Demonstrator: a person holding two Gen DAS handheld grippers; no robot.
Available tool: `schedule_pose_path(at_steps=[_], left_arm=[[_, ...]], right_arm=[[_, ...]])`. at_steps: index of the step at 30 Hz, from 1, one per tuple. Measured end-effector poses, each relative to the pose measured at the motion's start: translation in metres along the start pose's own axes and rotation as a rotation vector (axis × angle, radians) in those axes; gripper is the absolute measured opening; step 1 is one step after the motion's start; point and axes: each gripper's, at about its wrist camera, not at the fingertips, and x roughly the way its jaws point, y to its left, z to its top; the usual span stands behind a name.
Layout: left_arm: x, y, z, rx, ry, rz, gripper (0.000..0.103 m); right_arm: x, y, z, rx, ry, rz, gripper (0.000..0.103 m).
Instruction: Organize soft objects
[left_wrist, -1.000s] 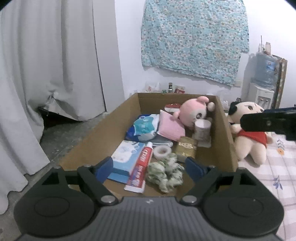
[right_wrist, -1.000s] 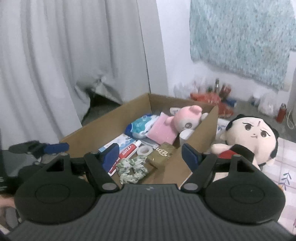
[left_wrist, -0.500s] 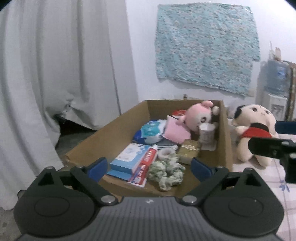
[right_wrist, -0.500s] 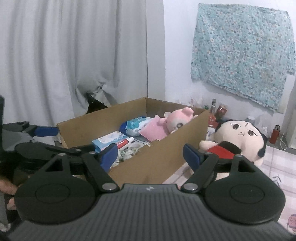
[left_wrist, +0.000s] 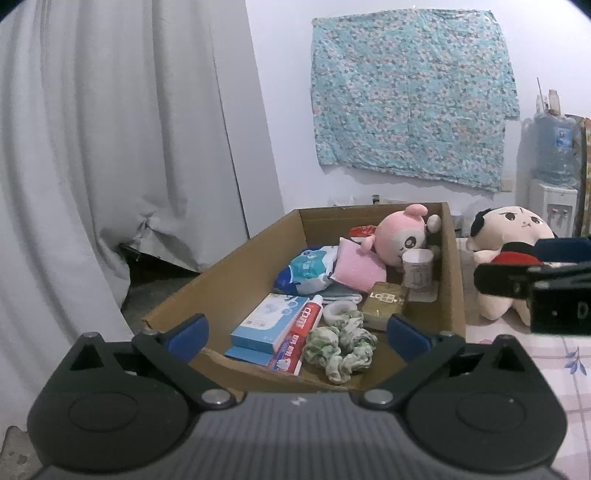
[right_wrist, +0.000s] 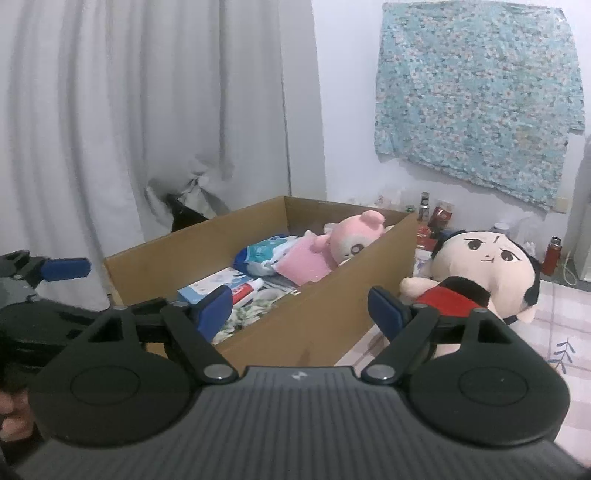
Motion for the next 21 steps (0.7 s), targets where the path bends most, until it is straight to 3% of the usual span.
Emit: schedule_pose_path(at_steps=[8,21], left_arm=[[0.008,0.006,0.001,-0.067,0.054,-0.015,0.103],[0.012,0.007,-0.001,-0.074,0.063,-0.001,0.103]], right_arm=[[0.008,-0.003,-0.001,-0.002,0.02,-0.002,0.081],[0.009,0.007,-0.005,-0.038,0.034,0.019,0.083]])
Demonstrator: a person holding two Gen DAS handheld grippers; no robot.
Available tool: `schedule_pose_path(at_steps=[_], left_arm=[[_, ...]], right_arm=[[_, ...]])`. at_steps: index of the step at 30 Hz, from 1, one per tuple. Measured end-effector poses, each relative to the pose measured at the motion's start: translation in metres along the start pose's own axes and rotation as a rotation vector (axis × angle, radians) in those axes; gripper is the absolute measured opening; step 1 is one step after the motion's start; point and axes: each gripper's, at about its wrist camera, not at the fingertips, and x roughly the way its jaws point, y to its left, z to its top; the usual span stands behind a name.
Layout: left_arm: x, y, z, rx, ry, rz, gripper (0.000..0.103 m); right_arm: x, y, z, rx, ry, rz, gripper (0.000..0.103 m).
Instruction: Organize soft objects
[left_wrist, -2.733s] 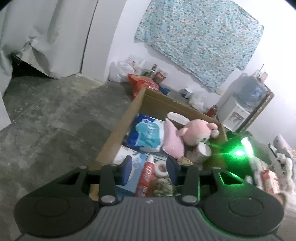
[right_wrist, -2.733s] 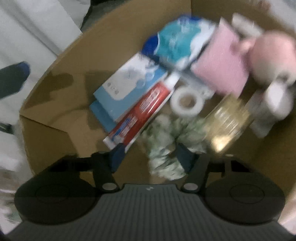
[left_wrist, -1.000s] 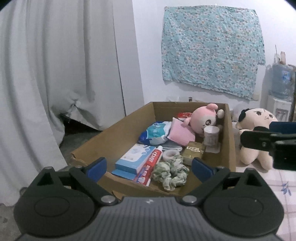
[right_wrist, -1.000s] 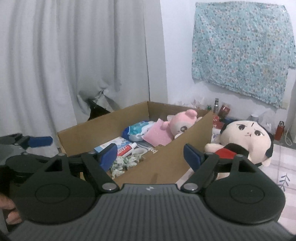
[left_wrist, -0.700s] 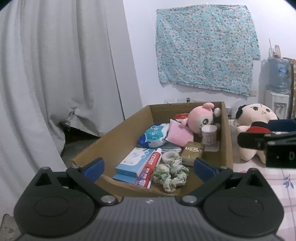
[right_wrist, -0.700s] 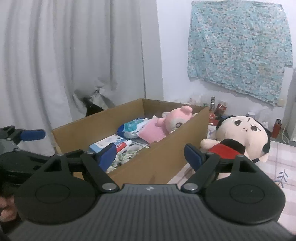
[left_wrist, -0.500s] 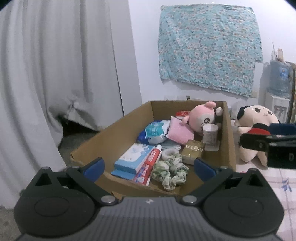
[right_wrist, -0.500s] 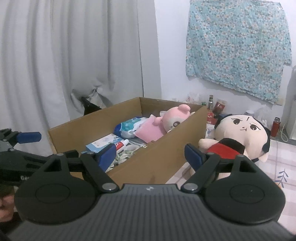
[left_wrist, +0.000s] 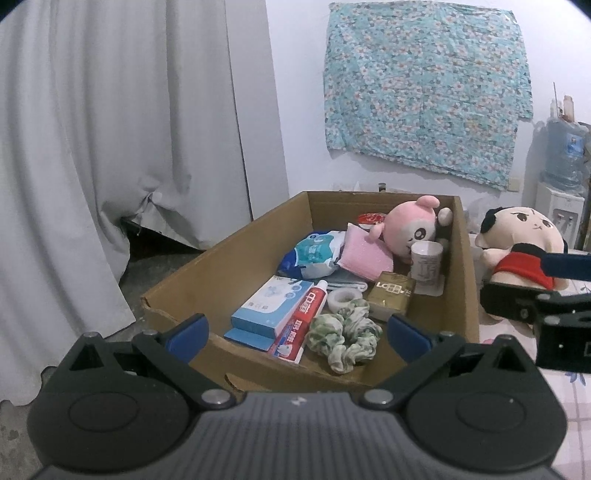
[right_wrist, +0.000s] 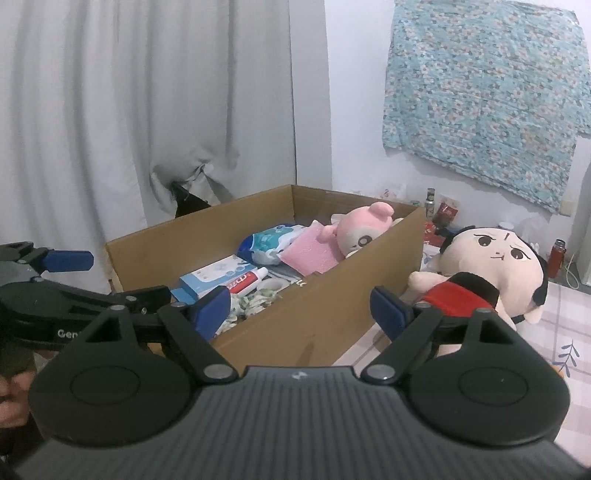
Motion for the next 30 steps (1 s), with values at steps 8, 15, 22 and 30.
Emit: schedule_pose_path(at_steps=[8,15,22,30], left_arm=[[0.0007,0.0001,-0.0005,0.01,-0.002,0.01,0.103],[0.0025,0.0023,0.0002,0.02,0.002,0.019,0.103],[0.0041,0.0012,0.0005,0.024,0.005,0.029,0.103],[0.0072,-0.0033,-0.0028,0.054,0.002,0.045,0.103]], right_arm=[[0.0015,-0.0009,-0.0009,0.006,0.008,0.005,0.083],[0.0014,-0.0053,-0.0005,0.026,0.002,-0.003,0.083],[-0.0013,-0.0067,0.0002,0.03,-0.01,-0.009,0.083],[-0.0045,-0.0076,0.003,0.033,-0.018,0.003,0.085]])
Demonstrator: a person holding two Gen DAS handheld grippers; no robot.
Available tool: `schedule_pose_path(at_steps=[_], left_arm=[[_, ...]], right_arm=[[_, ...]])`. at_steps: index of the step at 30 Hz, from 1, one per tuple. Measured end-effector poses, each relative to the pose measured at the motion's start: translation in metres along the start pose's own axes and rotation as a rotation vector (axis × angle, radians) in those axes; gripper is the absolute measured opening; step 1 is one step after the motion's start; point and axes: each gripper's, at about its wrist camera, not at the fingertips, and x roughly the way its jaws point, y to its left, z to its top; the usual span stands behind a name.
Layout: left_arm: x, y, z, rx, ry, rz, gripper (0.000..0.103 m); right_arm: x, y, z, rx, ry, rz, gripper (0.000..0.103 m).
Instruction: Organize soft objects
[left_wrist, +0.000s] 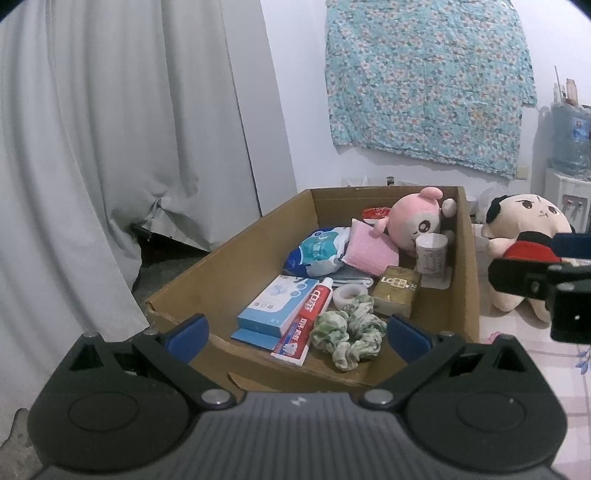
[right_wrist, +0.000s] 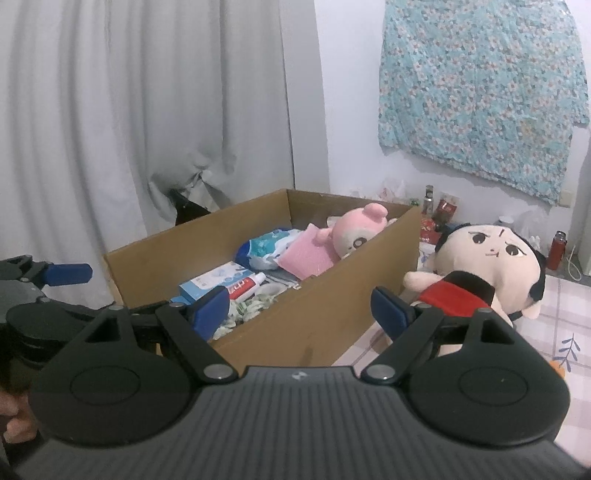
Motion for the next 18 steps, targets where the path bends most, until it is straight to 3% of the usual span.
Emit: schedule_pose_path(at_steps=[18], left_arm=[[-0.009,-0.013,0.001,0.046,-0.013,0.032,0.103]], right_arm=[[-0.004,0.001,0.003,0.001,-0.008,-0.012,0.086]])
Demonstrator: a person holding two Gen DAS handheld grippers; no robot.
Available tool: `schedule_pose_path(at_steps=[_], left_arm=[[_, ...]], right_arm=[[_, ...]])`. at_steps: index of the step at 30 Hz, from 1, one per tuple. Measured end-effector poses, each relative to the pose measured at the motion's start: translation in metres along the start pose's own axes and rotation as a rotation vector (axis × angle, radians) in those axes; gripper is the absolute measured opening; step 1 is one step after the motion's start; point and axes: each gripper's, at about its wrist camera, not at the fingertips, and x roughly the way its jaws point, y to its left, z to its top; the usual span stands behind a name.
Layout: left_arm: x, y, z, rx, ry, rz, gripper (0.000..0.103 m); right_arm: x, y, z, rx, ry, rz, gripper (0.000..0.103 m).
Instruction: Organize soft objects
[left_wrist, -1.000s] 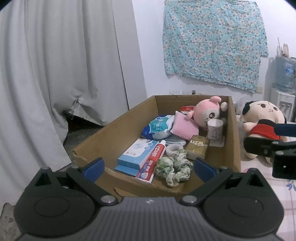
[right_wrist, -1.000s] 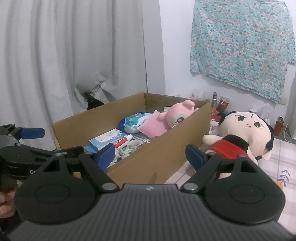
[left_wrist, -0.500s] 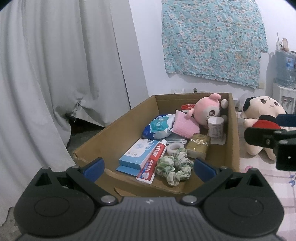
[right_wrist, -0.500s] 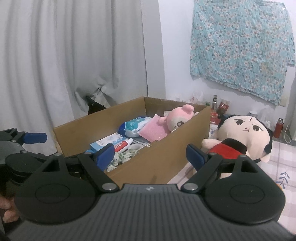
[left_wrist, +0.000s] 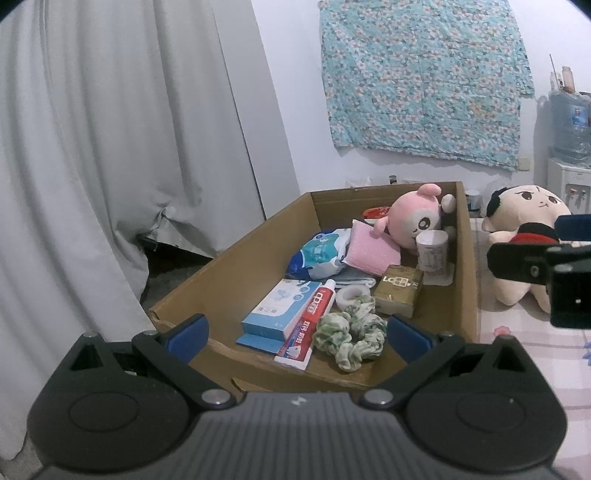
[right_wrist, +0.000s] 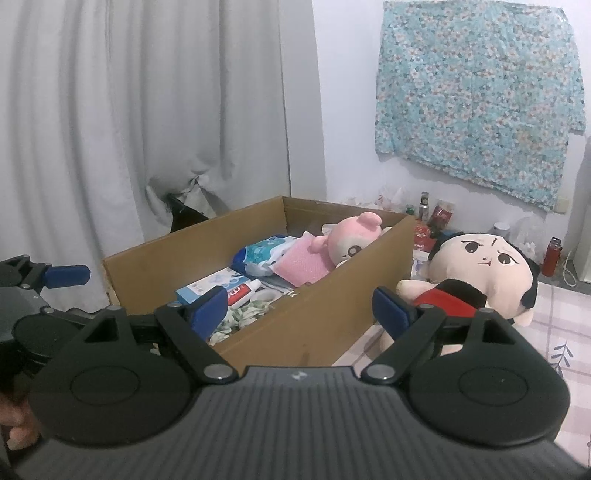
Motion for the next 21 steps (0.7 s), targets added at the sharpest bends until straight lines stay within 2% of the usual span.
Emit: schedule_pose_path(at_steps=[12,21], left_arm=[[-0.0005,-0.0009,0.001,0.01,0.005,-0.004,0.103],[-0.0064,-0.0018,0.0011,0.022,-0.026,0.01,0.103]], right_arm=[[0.0018,0.0007,-0.0008,-0.006,0.009,0.007,0.087],[0.0021,0.0014,-0.0018,-0.004,0.004,0.002,0.088]])
